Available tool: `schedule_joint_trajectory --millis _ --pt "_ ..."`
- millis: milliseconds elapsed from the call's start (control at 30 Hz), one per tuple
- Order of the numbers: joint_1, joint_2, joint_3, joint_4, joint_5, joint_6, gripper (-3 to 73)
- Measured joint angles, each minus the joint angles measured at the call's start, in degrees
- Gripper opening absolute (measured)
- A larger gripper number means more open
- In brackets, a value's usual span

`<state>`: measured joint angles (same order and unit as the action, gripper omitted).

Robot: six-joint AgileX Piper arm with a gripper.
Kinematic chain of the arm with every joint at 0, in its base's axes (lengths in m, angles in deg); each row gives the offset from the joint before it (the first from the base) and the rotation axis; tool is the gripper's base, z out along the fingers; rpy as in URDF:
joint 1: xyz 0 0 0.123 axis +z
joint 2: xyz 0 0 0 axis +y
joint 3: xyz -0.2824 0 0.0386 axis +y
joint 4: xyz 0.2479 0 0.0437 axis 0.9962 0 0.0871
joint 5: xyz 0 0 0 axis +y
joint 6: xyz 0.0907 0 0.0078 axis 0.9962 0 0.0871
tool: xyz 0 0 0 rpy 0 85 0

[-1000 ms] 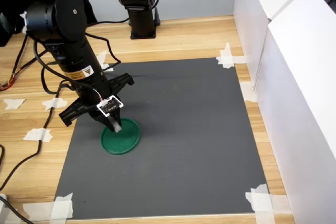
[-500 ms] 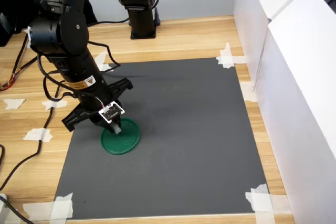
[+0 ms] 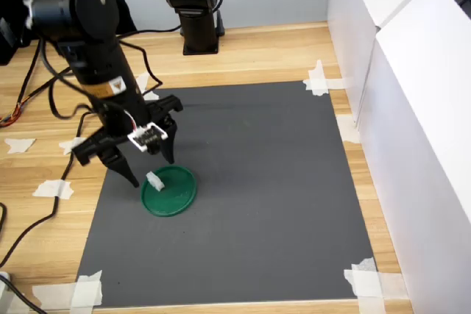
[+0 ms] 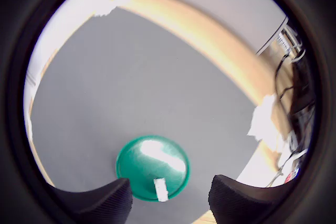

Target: Grasp a white terminal and put it on the green lid.

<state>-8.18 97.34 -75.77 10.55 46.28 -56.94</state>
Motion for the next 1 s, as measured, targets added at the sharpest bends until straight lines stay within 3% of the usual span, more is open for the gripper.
schedule_joint_trajectory --millis 133,200,333,400,733,833,1000 --pt "0.0 -8.1 0.27 3.27 -1.29 0.6 48.5" --pt "0.0 -12.43 1.25 5.79 -1.42 0.83 38.5" --pt "0.0 -20.95 5.02 11.5 -3.74 1.03 11.3" --pt "0.0 -25.77 8.16 14.72 -6.73 1.07 3.1" --pt "0.0 -50.67 28.62 38.46 -26.88 1.07 -1.6" --pt "0.0 -58.68 35.0 41.56 -30.68 1.07 -1.6" --pt "0.0 -69.29 45.39 41.81 -32.89 1.02 -1.6"
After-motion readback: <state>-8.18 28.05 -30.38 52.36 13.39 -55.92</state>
